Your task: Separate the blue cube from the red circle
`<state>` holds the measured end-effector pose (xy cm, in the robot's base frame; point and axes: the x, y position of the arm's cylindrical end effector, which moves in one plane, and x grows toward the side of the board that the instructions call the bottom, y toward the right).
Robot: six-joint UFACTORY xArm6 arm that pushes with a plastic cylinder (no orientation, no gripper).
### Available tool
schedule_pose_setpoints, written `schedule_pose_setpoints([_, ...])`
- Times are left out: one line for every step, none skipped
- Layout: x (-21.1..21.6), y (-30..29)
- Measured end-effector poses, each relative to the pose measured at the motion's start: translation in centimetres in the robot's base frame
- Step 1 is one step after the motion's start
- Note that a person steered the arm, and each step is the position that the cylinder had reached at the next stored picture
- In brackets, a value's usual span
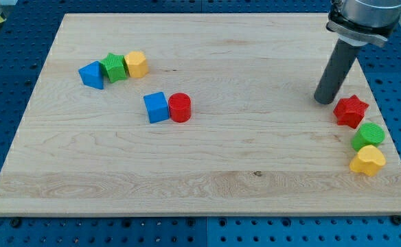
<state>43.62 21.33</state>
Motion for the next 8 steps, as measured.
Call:
schedule_pose_setpoints([2.5,1.6])
schedule_pose_setpoints([2.2,0.4])
schedule_pose_setpoints([1.5,-5.5])
schedule_pose_setpoints([6.8,-9.4])
schedule_pose_setpoints([11.1,-15.8])
schedule_pose_setpoints([10.4,-25.5])
schedule_pose_setpoints([8.0,-30.6])
schedule_pose_setpoints([6.8,-32.6])
